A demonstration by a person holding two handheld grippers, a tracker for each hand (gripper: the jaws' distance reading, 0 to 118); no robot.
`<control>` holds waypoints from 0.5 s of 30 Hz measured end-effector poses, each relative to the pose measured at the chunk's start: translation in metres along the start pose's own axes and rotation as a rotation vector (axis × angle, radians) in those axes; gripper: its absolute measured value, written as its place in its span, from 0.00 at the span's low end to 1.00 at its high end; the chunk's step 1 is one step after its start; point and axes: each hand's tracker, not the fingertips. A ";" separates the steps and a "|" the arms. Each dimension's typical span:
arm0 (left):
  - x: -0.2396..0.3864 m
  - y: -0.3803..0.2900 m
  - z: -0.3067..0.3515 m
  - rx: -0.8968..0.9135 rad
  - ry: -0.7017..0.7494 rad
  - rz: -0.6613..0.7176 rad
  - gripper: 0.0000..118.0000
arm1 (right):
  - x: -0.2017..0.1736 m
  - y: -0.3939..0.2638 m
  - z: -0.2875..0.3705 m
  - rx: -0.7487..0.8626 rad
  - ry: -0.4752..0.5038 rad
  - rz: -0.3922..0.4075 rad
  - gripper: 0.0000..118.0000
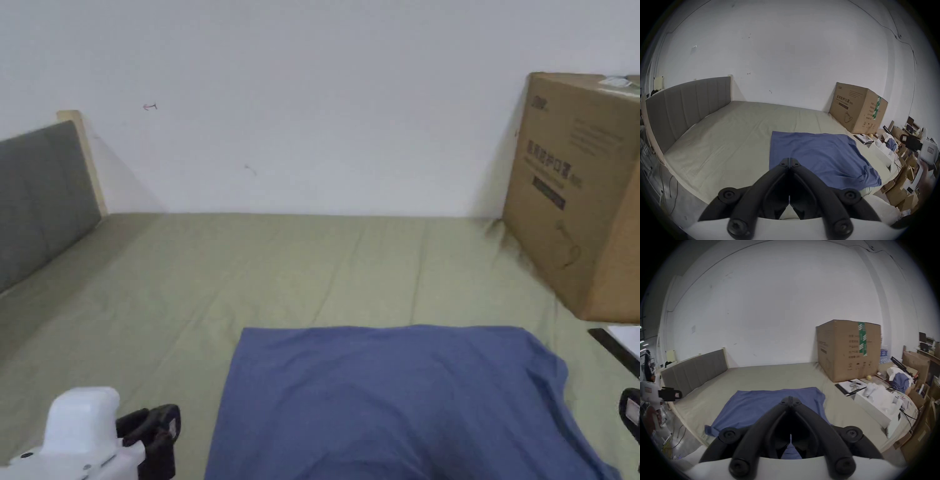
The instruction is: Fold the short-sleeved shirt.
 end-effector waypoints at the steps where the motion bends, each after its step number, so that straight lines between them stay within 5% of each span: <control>1: 0.001 0.002 -0.002 -0.017 0.012 0.002 0.00 | -0.001 0.001 -0.003 -0.013 0.026 -0.010 0.00; 3: -0.007 0.002 -0.020 -0.146 0.034 0.014 0.00 | -0.004 -0.002 -0.006 -0.047 0.033 -0.009 0.00; 7: -0.039 -0.015 -0.094 -0.700 -0.131 0.197 0.00 | -0.008 -0.018 -0.015 -0.134 0.044 -0.010 0.00; 9: -0.045 -0.029 -0.110 -0.675 -0.111 0.169 0.04 | -0.007 -0.026 -0.018 -0.175 0.056 -0.031 0.00; 11: -0.048 -0.041 -0.125 -0.691 -0.027 0.098 0.66 | -0.006 -0.035 -0.020 -0.220 0.055 -0.045 0.00; 15: -0.042 -0.066 -0.141 -0.684 -0.084 0.074 0.98 | -0.002 -0.046 -0.021 -0.272 0.055 -0.063 0.00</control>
